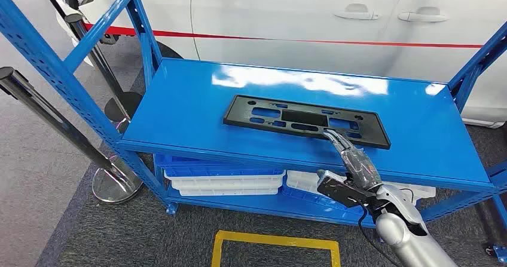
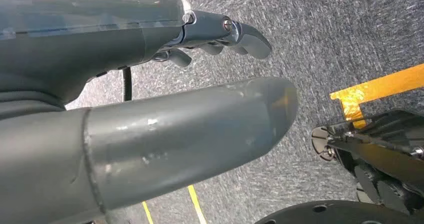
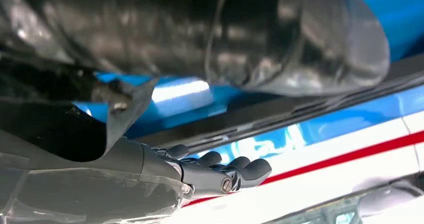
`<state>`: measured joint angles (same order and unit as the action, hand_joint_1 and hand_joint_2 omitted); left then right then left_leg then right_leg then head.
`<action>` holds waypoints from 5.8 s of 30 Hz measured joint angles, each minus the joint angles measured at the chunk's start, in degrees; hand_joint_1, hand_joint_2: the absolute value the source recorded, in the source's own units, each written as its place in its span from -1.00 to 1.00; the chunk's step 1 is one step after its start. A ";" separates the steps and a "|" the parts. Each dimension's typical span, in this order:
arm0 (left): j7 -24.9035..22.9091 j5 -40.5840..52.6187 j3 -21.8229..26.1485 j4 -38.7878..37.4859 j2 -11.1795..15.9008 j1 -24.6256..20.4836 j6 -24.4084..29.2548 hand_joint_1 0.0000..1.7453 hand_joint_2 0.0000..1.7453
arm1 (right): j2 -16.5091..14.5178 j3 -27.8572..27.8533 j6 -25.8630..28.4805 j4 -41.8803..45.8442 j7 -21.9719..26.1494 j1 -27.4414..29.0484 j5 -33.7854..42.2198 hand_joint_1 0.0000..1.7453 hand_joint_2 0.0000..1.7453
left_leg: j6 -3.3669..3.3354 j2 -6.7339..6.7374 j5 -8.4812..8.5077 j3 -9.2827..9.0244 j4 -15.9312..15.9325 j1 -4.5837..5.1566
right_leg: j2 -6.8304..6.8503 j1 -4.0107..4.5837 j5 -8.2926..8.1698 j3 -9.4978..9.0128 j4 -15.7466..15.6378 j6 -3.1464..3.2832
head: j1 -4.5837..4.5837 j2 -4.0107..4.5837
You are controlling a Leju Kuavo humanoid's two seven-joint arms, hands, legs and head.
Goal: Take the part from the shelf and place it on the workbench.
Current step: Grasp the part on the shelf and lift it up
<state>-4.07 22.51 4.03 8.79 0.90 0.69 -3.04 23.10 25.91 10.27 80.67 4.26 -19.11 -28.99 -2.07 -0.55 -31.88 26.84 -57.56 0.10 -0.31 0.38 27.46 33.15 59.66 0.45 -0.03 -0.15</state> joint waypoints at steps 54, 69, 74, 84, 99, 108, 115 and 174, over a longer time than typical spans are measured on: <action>3.89 2.70 -2.11 0.42 -1.56 -1.26 1.75 -1.00 -1.00 | -7.06 3.22 -1.60 -7.95 -10.27 -13.86 -21.37 -1.00 1.00 | 0.01 0.01 0.01 0.00 -0.01 0.01 | -0.02 -0.01 0.00 0.01 0.02 0.00 | -0.01 0.00; 3.89 2.88 -2.31 0.42 -1.87 -1.25 1.73 -1.00 -1.00 | -8.01 3.03 -1.04 -14.01 -10.47 -15.11 -23.52 -1.00 1.00 | 0.01 0.01 0.01 -0.01 -0.02 0.02 | -0.01 -0.01 0.00 0.01 0.02 0.00 | -0.01 0.00; 3.89 2.89 -2.31 0.42 -1.90 -1.25 1.77 -1.00 -1.00 | -8.21 3.02 -1.06 -16.70 -11.00 -14.65 -25.82 -1.00 1.00 | 0.01 0.02 0.01 0.00 -0.02 0.02 | -0.02 -0.01 0.00 0.02 0.01 0.00 | -0.01 0.00; 3.89 2.89 -2.31 0.42 -1.90 -1.24 1.77 -1.00 -1.00 | -8.29 2.75 -1.03 -19.15 -11.18 -14.23 -26.43 -1.00 1.00 | 0.01 0.03 0.01 -0.02 -0.01 0.02 | -0.02 -0.01 -0.01 0.00 0.01 0.00 | -0.01 0.00; 3.90 3.06 -2.30 0.42 -1.92 -1.18 1.91 -1.00 -1.00 | -8.47 -0.09 1.94 -21.60 -12.11 -14.17 -30.30 -1.00 1.00 | 0.01 0.03 0.01 -0.07 -0.02 0.02 | -0.02 -0.02 -0.01 -0.05 0.01 0.00 | -0.01 0.00; 4.09 3.28 -2.27 0.42 -1.91 -1.18 1.94 -1.00 -1.00 | -9.06 -1.46 4.59 -22.57 -13.01 -14.46 -32.23 -1.00 1.00 | 0.01 0.02 0.01 -0.04 -0.02 0.02 | -0.02 -0.01 -0.01 -0.03 0.01 0.00 | -0.01 0.00; 4.15 3.39 -2.24 0.43 -1.92 -1.18 1.92 -1.00 -1.00 | -9.22 -3.23 6.57 -23.80 -13.18 -15.57 -32.91 -1.00 1.00 | 0.01 0.02 0.01 -0.04 -0.02 0.02 | -0.02 -0.01 -0.01 -0.02 0.02 0.00 | -0.01 0.00; 6.85 0.89 0.53 0.57 -2.34 -1.08 0.81 -1.00 1.00 | -15.93 -2.17 3.59 -36.36 -13.03 -18.99 -36.92 0.80 1.00 | 0.02 0.04 0.02 -0.15 -0.02 0.01 | -0.04 0.00 -0.01 -0.06 0.02 0.00 | -0.01 0.00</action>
<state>2.78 23.40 4.56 9.35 -1.44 -0.38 -2.22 7.17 23.74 13.86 44.31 -8.77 -38.10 -65.91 -2.05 -0.51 -31.86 26.69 -57.57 0.12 -0.35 0.38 27.46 33.08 59.68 0.45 -0.04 -0.15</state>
